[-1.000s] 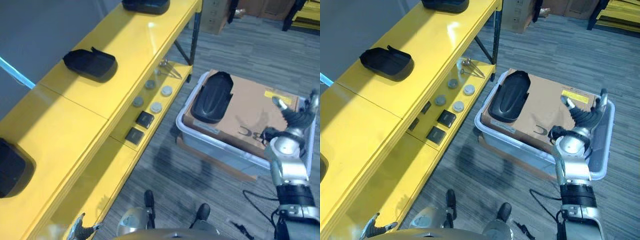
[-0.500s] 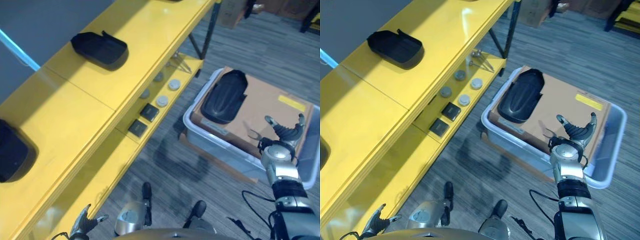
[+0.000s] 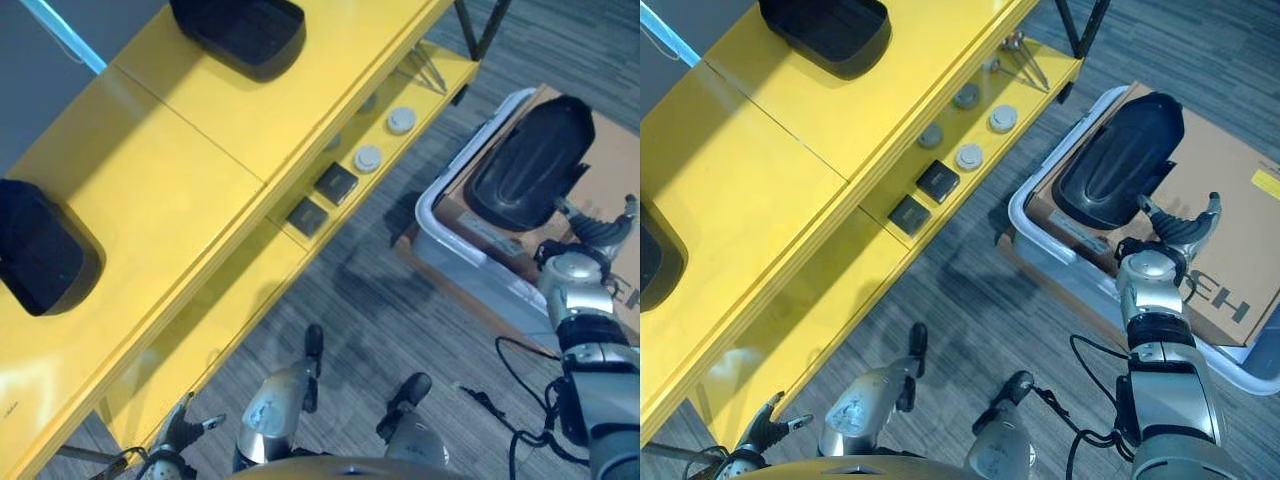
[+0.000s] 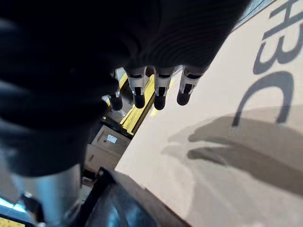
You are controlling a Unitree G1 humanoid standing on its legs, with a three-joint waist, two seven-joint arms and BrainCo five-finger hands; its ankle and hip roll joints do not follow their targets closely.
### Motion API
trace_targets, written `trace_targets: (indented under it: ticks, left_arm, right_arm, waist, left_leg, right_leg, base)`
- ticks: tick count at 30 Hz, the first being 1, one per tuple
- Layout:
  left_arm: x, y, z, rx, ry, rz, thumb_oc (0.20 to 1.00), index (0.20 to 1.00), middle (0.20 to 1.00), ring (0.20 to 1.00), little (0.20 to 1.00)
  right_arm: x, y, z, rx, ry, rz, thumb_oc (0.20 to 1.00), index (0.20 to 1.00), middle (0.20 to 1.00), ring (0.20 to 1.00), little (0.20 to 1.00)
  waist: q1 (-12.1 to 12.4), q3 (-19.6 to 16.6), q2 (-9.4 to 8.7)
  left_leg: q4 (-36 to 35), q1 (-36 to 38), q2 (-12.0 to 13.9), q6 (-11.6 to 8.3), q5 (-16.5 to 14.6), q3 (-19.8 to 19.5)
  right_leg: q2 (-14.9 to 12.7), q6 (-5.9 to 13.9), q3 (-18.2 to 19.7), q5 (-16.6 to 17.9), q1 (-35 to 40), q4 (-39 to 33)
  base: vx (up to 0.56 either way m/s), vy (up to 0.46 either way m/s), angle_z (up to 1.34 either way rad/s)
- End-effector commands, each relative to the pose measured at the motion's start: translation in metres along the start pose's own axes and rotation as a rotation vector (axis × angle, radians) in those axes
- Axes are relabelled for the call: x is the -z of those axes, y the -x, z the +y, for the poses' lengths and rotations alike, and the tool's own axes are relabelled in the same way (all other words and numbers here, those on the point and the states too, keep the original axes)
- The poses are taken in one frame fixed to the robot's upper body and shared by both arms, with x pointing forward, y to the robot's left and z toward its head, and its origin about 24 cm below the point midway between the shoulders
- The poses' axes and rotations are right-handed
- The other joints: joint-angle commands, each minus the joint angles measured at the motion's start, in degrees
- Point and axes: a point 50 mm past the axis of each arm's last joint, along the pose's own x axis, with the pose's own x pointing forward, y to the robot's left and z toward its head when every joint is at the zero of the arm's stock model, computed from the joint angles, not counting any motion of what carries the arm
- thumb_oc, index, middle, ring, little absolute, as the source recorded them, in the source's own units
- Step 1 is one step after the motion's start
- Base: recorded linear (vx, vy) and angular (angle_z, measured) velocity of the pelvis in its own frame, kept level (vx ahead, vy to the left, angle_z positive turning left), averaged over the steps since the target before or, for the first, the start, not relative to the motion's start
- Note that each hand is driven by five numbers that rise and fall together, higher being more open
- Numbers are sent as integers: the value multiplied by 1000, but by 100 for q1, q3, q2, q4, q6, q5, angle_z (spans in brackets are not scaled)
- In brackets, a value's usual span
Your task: Move parts from the plastic box to the shelf.
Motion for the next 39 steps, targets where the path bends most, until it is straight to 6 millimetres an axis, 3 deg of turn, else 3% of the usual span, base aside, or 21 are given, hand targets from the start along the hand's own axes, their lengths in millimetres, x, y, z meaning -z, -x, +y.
trace_targets:
  ticks: [1,14,18,25,26,27,28,29,39]
  left_arm:
    - [8,-1,18,-29,-27,7,1000,1000,1000,1000,1000]
    - [5,-2,21,-32,6,-11,1000,1000,1000,1000,1000]
    - [4,-3,25,-34,5,-22,1000,1000,1000,1000,1000]
    - [-1,-6,33,-40,8,-47,1000,1000,1000,1000,1000]
    - [-1,-6,34,-39,8,-48,1000,1000,1000,1000,1000]
    - [-2,-7,34,-40,9,-51,1000,1000,1000,1000,1000]
    - [-2,-7,34,-40,9,-51,1000,1000,1000,1000,1000]
    - [-2,-7,35,-42,11,-54,1000,1000,1000,1000,1000]
    - [-7,-9,37,-50,23,-76,1000,1000,1000,1000,1000]
  right_arm:
    - [-24,-14,-19,38,35,-119,1000,1000,1000,1000,1000]
    - [-9,-21,-24,75,148,-18,1000,1000,1000,1000,1000]
    - [4,-29,-40,96,340,55,1000,1000,1000,1000,1000]
    - [-1,-37,-49,105,348,104,1000,1000,1000,1000,1000]
    - [0,-37,-49,104,347,110,840,840,840,840,840]
    - [0,-37,-50,105,348,115,464,464,464,464,464]
    - [0,-37,-50,105,348,115,244,244,244,244,244]
    - [0,-37,-50,102,353,118,200,200,200,200,200]
    - [-2,-39,-51,91,346,117,200,200,200,200,200]
  waist:
    - [73,-215,-98]
    - [180,-57,-88]
    - [247,-5,-74]
    - [320,97,-58]
    - [322,107,-59]
    - [330,124,-61]
    - [330,123,-61]
    - [332,132,-63]
    - [340,177,-72]
  left_leg:
    - [609,-462,220,-373,-535,-352]
    - [770,-680,163,-322,-570,-359]
    - [819,-781,133,-297,-567,-376]
    - [937,-950,92,-263,-578,-414]
    - [949,-960,89,-259,-583,-414]
    - [963,-977,87,-253,-585,-413]
    - [964,-979,87,-253,-586,-413]
    - [975,-992,83,-249,-586,-415]
    - [996,-1030,71,-233,-586,-413]
  right_leg:
    - [-85,138,394,-454,-277,430]
    - [-198,177,428,-491,-528,665]
    - [-233,196,436,-486,-625,729]
    - [-274,210,437,-493,-782,846]
    - [-276,211,443,-495,-796,859]
    - [-279,211,444,-497,-813,874]
    - [-279,212,445,-497,-815,876]
    - [-280,213,450,-497,-828,883]
    - [-276,221,468,-492,-878,921]
  base:
    - [3,36,5]
    - [-2,35,5]
    - [4,29,6]
    - [-16,0,5]
    - [-4,0,3]
    - [0,0,0]
    - [0,0,0]
    - [0,0,0]
    - [0,0,0]
